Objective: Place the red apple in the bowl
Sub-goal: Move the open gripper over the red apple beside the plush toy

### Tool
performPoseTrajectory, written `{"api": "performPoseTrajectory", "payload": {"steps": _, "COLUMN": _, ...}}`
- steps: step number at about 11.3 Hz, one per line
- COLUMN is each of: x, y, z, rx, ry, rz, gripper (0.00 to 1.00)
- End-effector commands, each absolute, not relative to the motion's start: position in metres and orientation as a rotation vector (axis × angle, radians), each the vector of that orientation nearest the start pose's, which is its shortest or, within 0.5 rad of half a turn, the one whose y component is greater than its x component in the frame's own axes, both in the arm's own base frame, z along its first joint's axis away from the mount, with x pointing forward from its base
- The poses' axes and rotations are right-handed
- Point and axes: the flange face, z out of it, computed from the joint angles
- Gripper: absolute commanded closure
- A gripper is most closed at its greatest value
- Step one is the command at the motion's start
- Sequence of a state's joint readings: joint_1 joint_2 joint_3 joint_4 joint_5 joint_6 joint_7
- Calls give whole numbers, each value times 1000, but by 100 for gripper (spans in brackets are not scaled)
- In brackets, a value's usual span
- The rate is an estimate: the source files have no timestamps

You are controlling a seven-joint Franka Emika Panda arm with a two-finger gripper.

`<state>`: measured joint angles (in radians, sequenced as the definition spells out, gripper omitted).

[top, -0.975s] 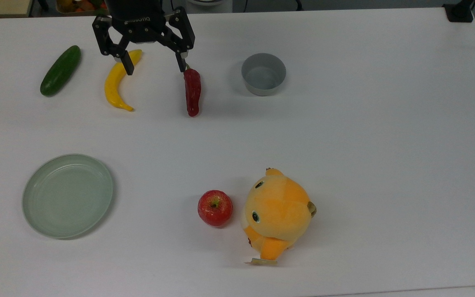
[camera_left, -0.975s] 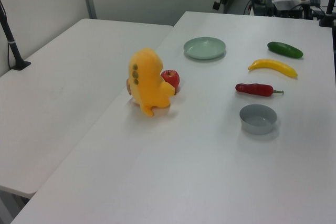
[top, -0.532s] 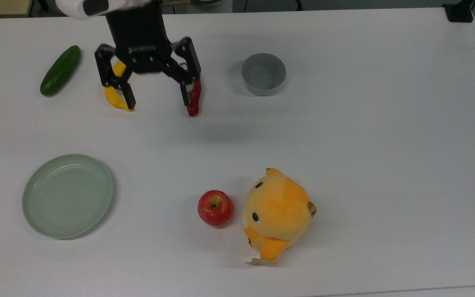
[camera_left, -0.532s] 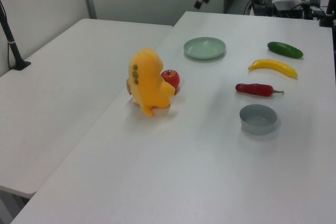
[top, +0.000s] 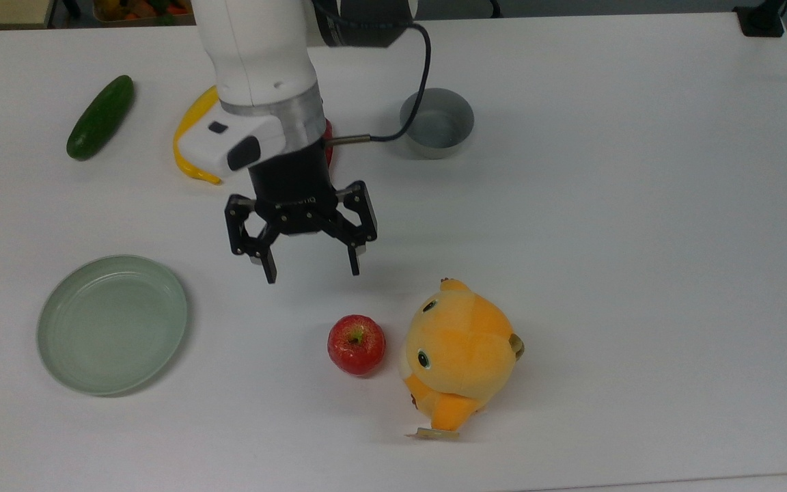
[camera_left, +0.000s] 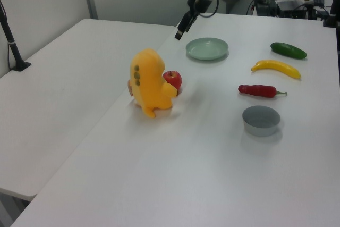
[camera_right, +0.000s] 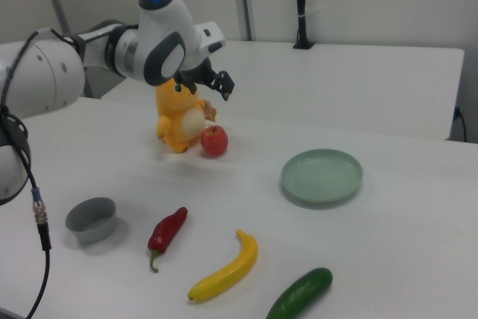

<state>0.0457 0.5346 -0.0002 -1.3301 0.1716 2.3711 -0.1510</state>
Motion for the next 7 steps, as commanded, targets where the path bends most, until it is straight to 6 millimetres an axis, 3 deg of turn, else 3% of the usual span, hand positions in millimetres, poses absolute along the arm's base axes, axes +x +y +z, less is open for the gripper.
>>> {"api": "performPoseTrajectory", "payload": {"steps": 1, "x": 770, "y": 57, "z": 436, "rx": -2921, "ry": -279, "rz": -824, "gripper": 0}}
{"api": "performPoseTrajectory", "payload": {"steps": 7, "x": 778, "y": 90, "z": 379, "rx": -2921, "ry": -320, "rz": -844, "gripper": 0}}
